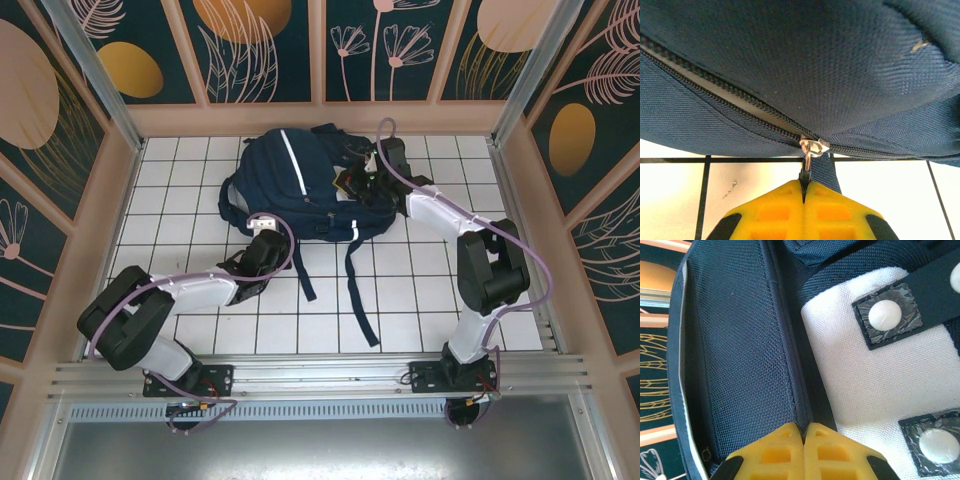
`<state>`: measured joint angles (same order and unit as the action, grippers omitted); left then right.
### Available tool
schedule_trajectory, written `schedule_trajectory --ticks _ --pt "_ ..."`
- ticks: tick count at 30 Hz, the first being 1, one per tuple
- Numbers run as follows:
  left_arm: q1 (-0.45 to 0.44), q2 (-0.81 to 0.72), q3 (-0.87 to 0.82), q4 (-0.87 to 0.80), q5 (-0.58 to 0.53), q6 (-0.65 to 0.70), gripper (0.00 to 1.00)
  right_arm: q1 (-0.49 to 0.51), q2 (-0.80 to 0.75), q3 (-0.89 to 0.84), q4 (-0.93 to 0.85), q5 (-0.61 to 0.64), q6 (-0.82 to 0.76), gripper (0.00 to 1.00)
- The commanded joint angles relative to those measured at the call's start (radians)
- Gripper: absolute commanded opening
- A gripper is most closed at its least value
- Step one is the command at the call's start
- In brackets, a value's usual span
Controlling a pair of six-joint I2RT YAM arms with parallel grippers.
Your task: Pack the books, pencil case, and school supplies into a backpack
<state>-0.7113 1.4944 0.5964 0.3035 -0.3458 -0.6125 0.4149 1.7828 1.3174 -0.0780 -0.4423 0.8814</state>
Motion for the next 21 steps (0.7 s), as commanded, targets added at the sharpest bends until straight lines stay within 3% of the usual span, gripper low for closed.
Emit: schedule_trajectory --ticks 1,2,5,8,12,16,20,21 --pt "0.021 -0.042 -0.016 -0.076 -0.022 0.015 0.00 -0.030 -0.056 0.041 -0.043 0.157 -0.073 0.00" --pt "0.021 -0.051 -0.019 -0.071 0.009 0.032 0.00 -0.028 -0.054 0.042 -0.033 0.139 -0.074 0.00" --pt "0.021 -0.062 -0.016 -0.066 0.115 0.064 0.00 -0.007 -0.061 0.048 -0.029 0.126 -0.083 0.40" --pt "0.022 -0.078 -0.027 -0.026 0.227 0.084 0.00 0.025 -0.119 0.010 -0.049 0.185 -0.092 0.57" --pt "0.021 -0.089 -0.035 0.046 0.364 0.067 0.00 0.068 -0.291 -0.193 -0.004 0.281 -0.015 0.61" --pt "0.021 -0.065 -0.023 0.104 0.467 0.035 0.00 0.091 -0.455 -0.519 0.233 0.219 0.193 0.59" --pt "0.021 -0.061 0.009 0.007 0.391 0.040 0.01 0.127 -0.473 -0.623 0.303 0.195 0.234 0.58" --pt "0.022 -0.079 0.007 -0.025 0.341 0.040 0.14 0.154 -0.463 -0.617 0.293 0.196 0.219 0.59"
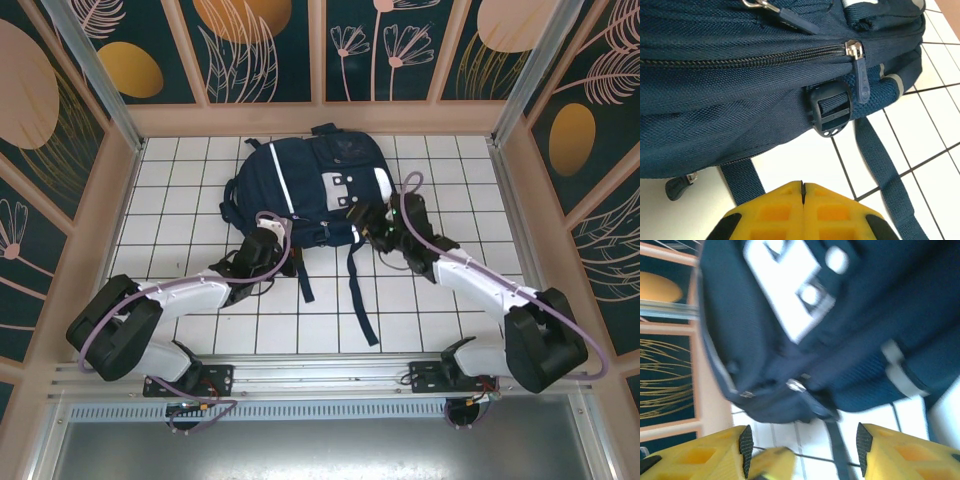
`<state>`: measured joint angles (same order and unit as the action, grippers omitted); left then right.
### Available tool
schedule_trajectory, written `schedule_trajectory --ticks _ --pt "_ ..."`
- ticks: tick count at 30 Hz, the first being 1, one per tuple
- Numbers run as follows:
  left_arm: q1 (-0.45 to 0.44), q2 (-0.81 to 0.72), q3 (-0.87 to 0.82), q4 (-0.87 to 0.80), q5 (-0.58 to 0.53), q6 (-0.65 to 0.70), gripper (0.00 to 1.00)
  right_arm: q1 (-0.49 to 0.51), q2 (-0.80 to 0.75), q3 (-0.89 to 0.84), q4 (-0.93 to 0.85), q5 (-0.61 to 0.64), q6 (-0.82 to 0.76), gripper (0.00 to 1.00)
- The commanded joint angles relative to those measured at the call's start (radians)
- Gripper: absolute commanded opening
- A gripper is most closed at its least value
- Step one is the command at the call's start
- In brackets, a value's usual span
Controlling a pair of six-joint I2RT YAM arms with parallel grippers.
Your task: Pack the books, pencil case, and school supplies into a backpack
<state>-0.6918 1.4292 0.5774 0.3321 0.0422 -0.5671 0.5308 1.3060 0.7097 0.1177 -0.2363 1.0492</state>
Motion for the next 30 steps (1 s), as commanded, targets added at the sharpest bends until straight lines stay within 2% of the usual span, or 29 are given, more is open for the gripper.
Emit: schedule_trajectory --ticks 1,4,6,13,18,23,28,30 --pt "0.002 -0.033 0.018 -0.075 -0.082 -0.002 0.23 0.050 0.023 -0.001 0.085 -0.008 0.042 0.59" --pt "0.003 -0.089 -0.017 -0.123 -0.154 0.017 0.33 0.079 0.051 0.029 0.064 -0.002 -0.010 0.59" --pt "0.002 -0.090 -0.029 -0.148 -0.168 0.032 0.35 0.086 0.067 0.040 0.056 0.005 -0.027 0.59" --pt "0.002 0.021 -0.023 -0.169 -0.183 0.074 0.41 0.092 0.097 0.061 0.053 -0.005 -0.053 0.59" --pt "0.002 0.106 0.020 -0.200 -0.237 0.098 0.47 0.092 0.098 0.054 0.055 -0.007 -0.063 0.59" --pt "0.000 0.191 0.072 -0.207 -0.277 0.118 0.48 0.089 0.109 0.043 0.077 -0.020 -0.064 0.59" --pt "-0.024 0.279 0.139 -0.218 -0.390 0.140 0.49 0.081 0.138 0.029 0.115 -0.056 -0.051 0.59" --pt "-0.032 0.328 0.157 -0.220 -0.428 0.143 0.46 0.080 0.149 0.027 0.124 -0.068 -0.046 0.59"
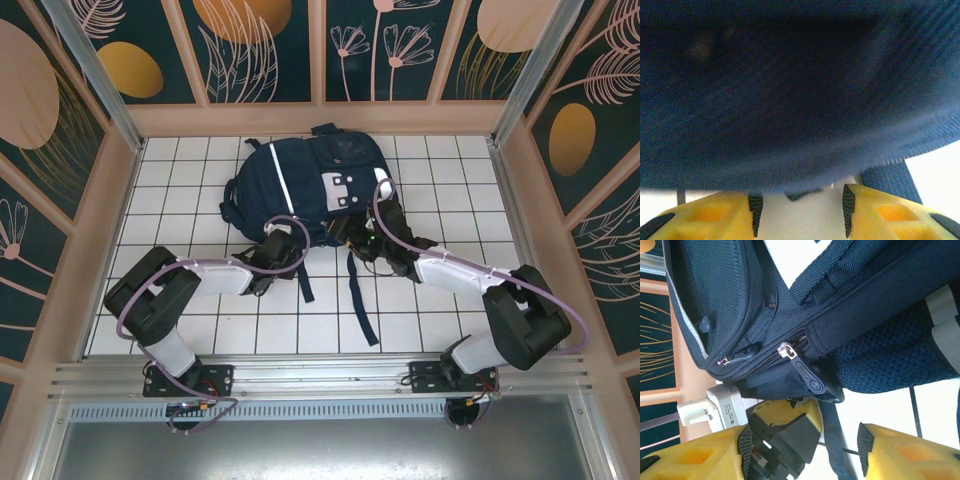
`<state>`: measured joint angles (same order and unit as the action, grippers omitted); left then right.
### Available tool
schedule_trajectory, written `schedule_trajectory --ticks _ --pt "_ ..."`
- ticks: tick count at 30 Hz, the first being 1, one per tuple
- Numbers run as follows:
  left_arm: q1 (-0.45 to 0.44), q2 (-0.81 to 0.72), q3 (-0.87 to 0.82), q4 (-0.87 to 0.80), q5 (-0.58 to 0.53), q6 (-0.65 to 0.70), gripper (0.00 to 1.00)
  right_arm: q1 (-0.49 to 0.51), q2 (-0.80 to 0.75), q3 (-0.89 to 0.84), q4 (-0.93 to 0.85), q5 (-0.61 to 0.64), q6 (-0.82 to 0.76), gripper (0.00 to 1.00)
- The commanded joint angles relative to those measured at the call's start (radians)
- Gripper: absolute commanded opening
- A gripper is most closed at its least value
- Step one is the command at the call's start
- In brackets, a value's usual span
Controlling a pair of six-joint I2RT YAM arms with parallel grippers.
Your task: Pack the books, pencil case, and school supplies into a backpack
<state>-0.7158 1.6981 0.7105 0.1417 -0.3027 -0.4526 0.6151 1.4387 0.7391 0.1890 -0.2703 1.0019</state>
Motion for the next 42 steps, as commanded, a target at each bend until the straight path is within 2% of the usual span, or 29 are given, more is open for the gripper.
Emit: schedule_trajectory --ticks 1,3,6,9,13,17,23,30,33,36,39,42 --pt "-0.010 0.073 0.025 -0.029 -0.104 0.027 0.43 -0.006 0.021 -0.006 0.060 -0.041 0.004 0.59" --pt "-0.009 0.089 0.021 -0.017 -0.146 0.032 0.36 -0.005 0.026 -0.012 0.078 -0.057 0.011 0.58" --pt "-0.010 0.101 0.020 0.002 -0.175 0.052 0.17 -0.004 0.035 -0.016 0.095 -0.070 0.010 0.54" --pt "-0.009 0.084 0.020 0.011 -0.158 0.066 0.01 -0.003 0.033 -0.029 0.101 -0.068 0.013 0.51" --pt "-0.010 -0.021 0.003 -0.008 -0.138 0.079 0.00 0.007 0.024 -0.044 0.104 -0.059 0.027 0.49" --pt "-0.010 -0.118 -0.017 -0.033 -0.049 0.056 0.00 0.041 0.036 -0.040 0.104 -0.040 0.061 0.49" --pt "-0.009 -0.197 -0.031 -0.057 0.077 0.040 0.00 0.100 0.090 -0.038 0.193 -0.031 0.211 0.60" --pt "-0.010 -0.207 -0.020 -0.063 0.130 0.043 0.00 0.149 0.231 -0.004 0.301 0.006 0.366 0.65" --pt "-0.009 -0.198 -0.017 -0.059 0.138 0.041 0.00 0.153 0.288 -0.028 0.450 0.036 0.437 0.66" --pt "-0.010 -0.193 -0.019 -0.051 0.155 0.031 0.00 0.156 0.303 -0.052 0.570 0.103 0.443 0.66" --pt "-0.010 -0.187 -0.019 -0.048 0.169 0.023 0.00 0.186 0.271 -0.108 0.654 0.243 0.433 0.65" --pt "-0.010 -0.192 -0.020 -0.041 0.182 0.014 0.00 0.191 0.284 -0.088 0.649 0.241 0.421 0.65"
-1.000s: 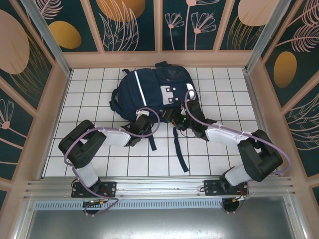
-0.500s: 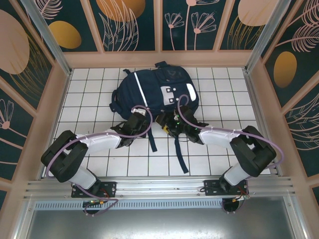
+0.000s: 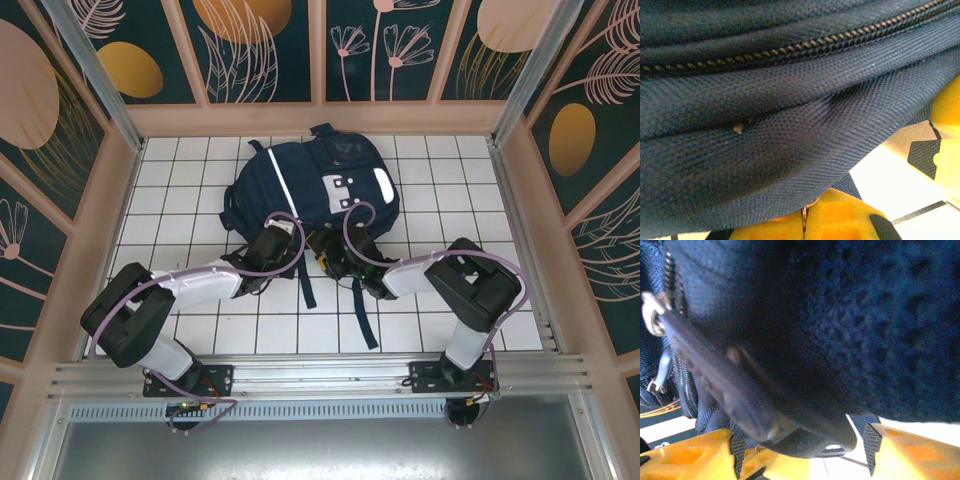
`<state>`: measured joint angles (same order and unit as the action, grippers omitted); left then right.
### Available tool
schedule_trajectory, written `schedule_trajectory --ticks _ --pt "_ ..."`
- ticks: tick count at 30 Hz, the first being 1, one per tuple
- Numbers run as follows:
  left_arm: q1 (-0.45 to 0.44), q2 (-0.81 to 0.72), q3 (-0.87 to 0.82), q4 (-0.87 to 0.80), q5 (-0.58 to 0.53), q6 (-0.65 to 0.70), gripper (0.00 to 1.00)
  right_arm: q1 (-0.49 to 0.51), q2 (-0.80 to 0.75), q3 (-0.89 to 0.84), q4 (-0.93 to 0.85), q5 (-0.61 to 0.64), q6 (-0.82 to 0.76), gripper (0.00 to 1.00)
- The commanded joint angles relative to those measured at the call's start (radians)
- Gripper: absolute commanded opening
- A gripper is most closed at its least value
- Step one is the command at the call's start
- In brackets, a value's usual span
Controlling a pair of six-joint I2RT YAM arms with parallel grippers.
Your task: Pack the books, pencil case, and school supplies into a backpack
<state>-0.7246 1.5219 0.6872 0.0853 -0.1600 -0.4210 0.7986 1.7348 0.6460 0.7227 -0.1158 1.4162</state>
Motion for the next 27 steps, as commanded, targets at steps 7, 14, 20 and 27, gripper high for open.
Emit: schedule_trajectory --ticks 7,14,20,27 --pt "0.000 -0.016 0.015 0.028 0.077 -0.031 0.00 0.012 0.091 0.011 0.166 0.073 0.056 0.55" --pt "-0.002 -0.022 -0.011 0.034 0.064 -0.036 0.00 -0.007 0.147 0.017 0.156 0.095 0.086 0.26" --pt "-0.001 -0.007 -0.015 0.000 -0.042 -0.033 0.00 -0.021 0.131 0.004 0.110 0.096 0.074 0.00" --pt "0.020 0.068 0.015 -0.028 -0.115 -0.077 0.00 -0.024 0.038 0.013 -0.060 0.135 0.001 0.00"
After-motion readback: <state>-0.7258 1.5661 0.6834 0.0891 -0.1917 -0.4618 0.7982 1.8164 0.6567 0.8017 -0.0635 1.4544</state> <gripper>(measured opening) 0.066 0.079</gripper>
